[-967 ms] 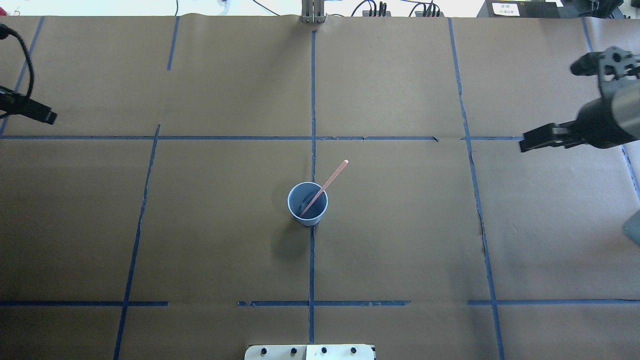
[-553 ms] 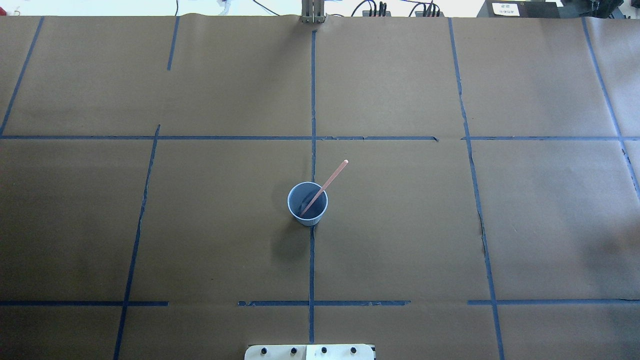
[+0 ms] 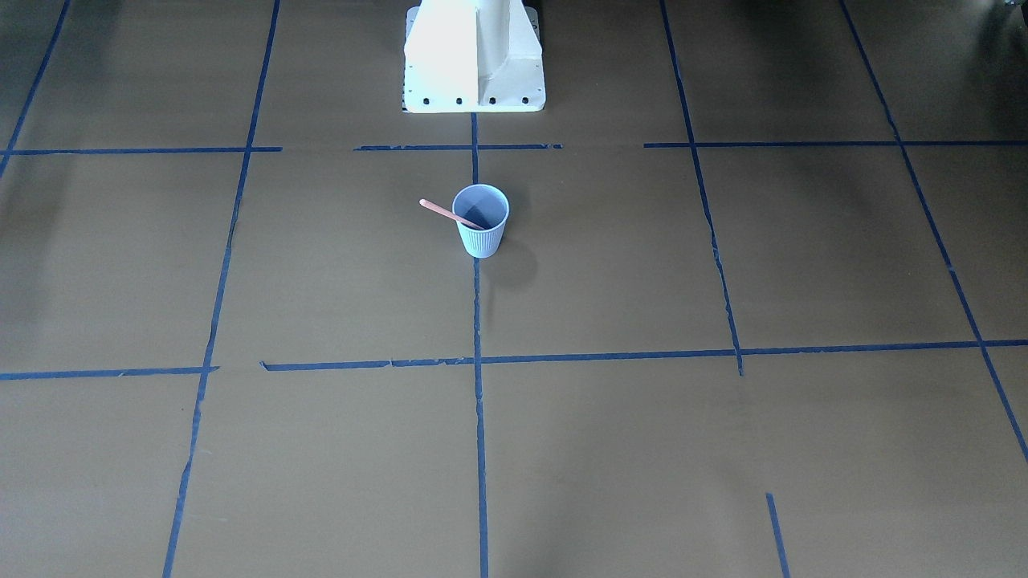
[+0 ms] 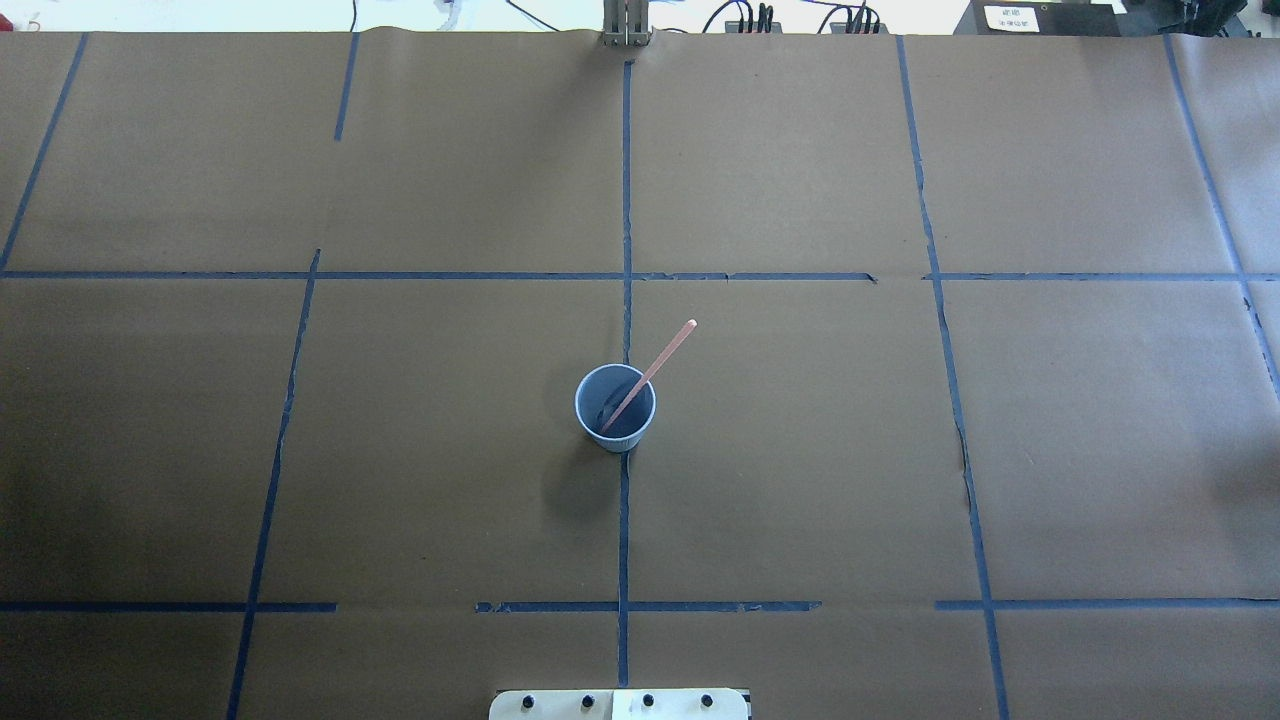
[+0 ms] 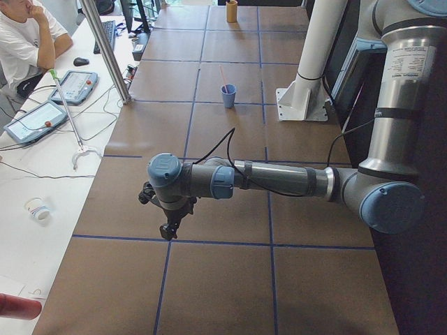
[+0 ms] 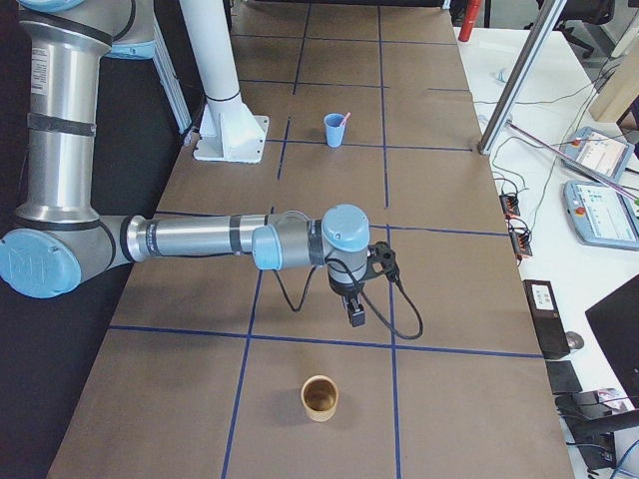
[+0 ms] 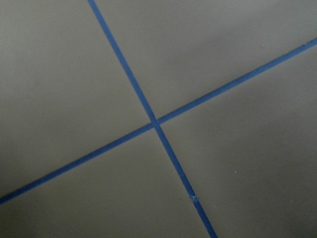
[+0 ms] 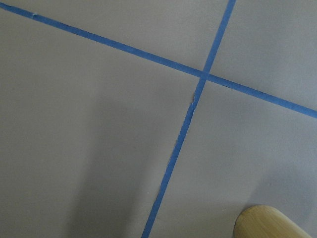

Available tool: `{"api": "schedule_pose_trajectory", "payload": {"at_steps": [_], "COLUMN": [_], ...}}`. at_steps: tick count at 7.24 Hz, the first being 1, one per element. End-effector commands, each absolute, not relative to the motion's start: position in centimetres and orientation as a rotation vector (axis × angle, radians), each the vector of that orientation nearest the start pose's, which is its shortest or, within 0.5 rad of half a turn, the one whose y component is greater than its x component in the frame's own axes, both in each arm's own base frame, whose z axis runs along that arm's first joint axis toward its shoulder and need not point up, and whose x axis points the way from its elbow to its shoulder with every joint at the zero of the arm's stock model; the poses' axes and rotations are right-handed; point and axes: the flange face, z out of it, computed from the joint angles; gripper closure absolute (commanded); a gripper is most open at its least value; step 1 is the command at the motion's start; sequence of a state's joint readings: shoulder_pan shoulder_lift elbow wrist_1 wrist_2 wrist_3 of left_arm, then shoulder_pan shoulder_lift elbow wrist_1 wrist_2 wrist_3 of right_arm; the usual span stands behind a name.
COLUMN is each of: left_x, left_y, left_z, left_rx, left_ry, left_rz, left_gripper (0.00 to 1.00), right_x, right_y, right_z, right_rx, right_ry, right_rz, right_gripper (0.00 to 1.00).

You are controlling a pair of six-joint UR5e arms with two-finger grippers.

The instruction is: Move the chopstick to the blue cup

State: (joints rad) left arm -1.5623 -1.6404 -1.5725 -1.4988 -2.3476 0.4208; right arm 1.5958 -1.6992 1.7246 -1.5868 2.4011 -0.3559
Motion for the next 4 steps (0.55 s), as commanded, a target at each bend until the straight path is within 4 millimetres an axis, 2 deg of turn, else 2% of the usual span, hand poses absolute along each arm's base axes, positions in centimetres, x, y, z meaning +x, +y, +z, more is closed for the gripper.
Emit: {"api": "schedule_pose_trajectory", "payload": {"at_steps": [1, 2, 3, 4], "left_x": [-6.0, -5.9, -5.9, -5.9], "left_y": [-51.2, -51.0, -50.6, -50.0], "left_z": [63.7, 61.9, 61.0, 61.6], "left_rx": [0.063, 0.041, 0.012, 0.005], "left_ry": [0.791, 0.796, 0.8, 0.804], "left_rz": [0.339, 0.32, 0.292, 0.288], "left_gripper": [0.0, 0.0, 0.0, 0.0], "right_x": [7.1, 7.1, 6.7, 6.3], "right_y": [-45.5, -46.3, -47.7, -47.8], "right_z": [64.2, 63.5, 62.4, 62.2], "right_rx": [0.128, 0.103, 0.064, 0.044], "right_ry": [-0.807, -0.814, -0.819, -0.821], "right_rz": [-0.301, -0.288, -0.283, -0.255], "right_gripper": [0.0, 0.0, 0.0, 0.0]}}
